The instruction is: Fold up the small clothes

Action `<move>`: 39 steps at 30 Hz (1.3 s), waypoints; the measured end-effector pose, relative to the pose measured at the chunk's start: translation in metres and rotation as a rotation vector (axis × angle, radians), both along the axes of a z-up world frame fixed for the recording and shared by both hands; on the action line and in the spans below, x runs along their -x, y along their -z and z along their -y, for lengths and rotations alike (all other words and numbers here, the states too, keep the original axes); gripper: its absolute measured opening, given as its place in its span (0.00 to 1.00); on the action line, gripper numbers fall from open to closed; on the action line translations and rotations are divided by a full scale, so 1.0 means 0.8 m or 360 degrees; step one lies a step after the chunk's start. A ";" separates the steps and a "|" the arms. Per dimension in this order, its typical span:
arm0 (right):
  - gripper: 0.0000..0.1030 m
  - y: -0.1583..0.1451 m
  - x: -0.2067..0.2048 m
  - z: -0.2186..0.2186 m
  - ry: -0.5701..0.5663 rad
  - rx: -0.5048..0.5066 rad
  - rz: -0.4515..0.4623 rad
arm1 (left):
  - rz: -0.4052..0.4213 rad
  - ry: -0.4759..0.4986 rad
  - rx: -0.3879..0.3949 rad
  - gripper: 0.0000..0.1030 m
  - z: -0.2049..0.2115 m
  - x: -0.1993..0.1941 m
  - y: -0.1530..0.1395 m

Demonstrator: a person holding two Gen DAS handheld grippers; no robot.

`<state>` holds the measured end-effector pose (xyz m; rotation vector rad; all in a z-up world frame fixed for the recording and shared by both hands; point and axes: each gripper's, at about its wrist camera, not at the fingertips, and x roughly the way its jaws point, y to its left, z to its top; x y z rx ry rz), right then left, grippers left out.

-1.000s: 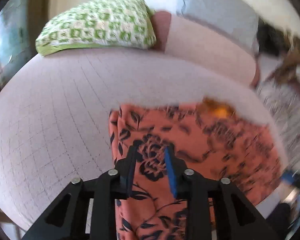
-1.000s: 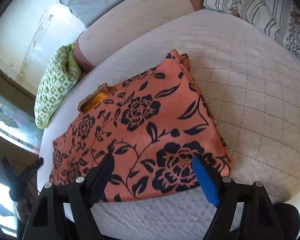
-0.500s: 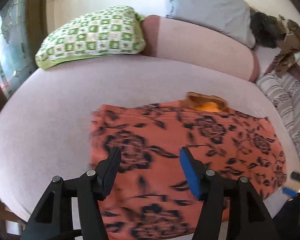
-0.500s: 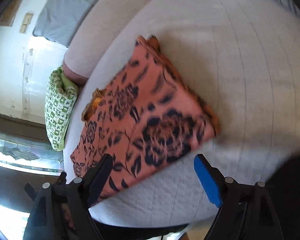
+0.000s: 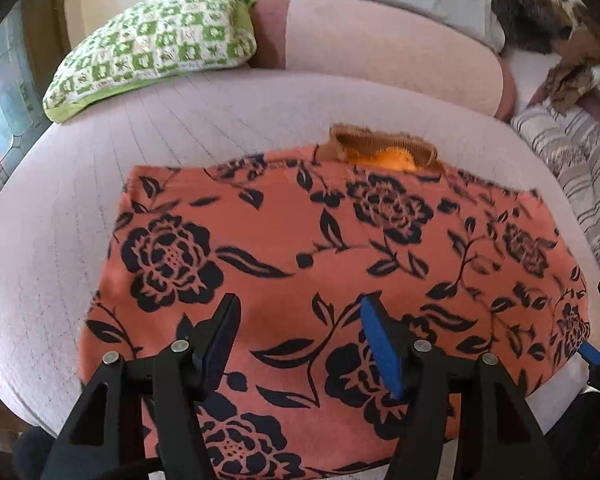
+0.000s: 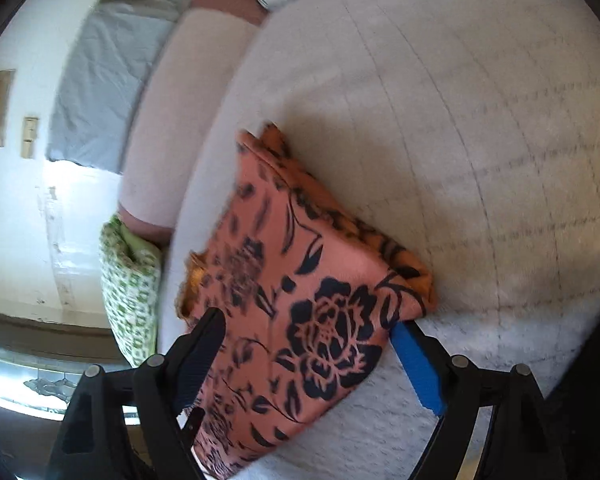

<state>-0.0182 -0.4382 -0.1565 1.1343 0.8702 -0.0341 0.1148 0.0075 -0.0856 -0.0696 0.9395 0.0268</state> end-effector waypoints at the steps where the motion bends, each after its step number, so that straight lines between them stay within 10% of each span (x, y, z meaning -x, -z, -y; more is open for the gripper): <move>1: 0.84 -0.004 -0.002 -0.002 -0.0005 0.0022 0.0023 | 0.0016 -0.0006 -0.0003 0.67 -0.001 0.001 -0.003; 11: 0.79 0.014 -0.034 -0.013 -0.0110 0.0183 -0.0107 | -0.0067 0.0014 -0.0075 0.71 0.010 -0.004 0.020; 13: 0.21 0.007 -0.045 -0.024 -0.0192 0.0287 -0.0123 | -0.0030 -0.0001 -0.0044 0.71 0.006 0.001 0.014; 16: 0.18 -0.008 -0.051 -0.031 -0.0245 0.0369 -0.0118 | -0.0056 0.0069 -0.0111 0.75 0.006 0.000 0.039; 19: 0.18 -0.071 -0.054 -0.070 -0.0360 0.0578 0.0084 | -0.0028 0.0081 -0.0031 0.74 -0.004 0.011 0.023; 26: 0.13 -0.219 -0.051 -0.293 -0.0950 0.0867 0.0707 | 0.0390 -0.0469 0.0189 0.74 -0.150 0.097 -0.040; 31: 0.15 -0.175 -0.028 -0.396 -0.1268 0.0934 0.0721 | 0.0351 -0.0720 0.0240 0.74 -0.236 0.146 -0.016; 33: 0.27 -0.134 -0.017 -0.354 -0.1165 0.0822 0.0572 | 0.0349 -0.0739 0.0238 0.74 -0.246 0.160 -0.009; 34: 0.57 -0.115 -0.013 -0.321 -0.1078 0.0752 0.0490 | 0.0347 -0.0738 0.0236 0.74 -0.246 0.163 -0.007; 36: 0.84 -0.085 -0.004 -0.243 -0.0819 0.0705 0.0314 | 0.0310 -0.0695 0.0247 0.74 -0.237 0.155 0.001; 39: 0.83 -0.067 0.005 -0.122 -0.0459 0.0682 0.0160 | 0.0265 -0.0567 0.0255 0.74 -0.205 0.137 0.013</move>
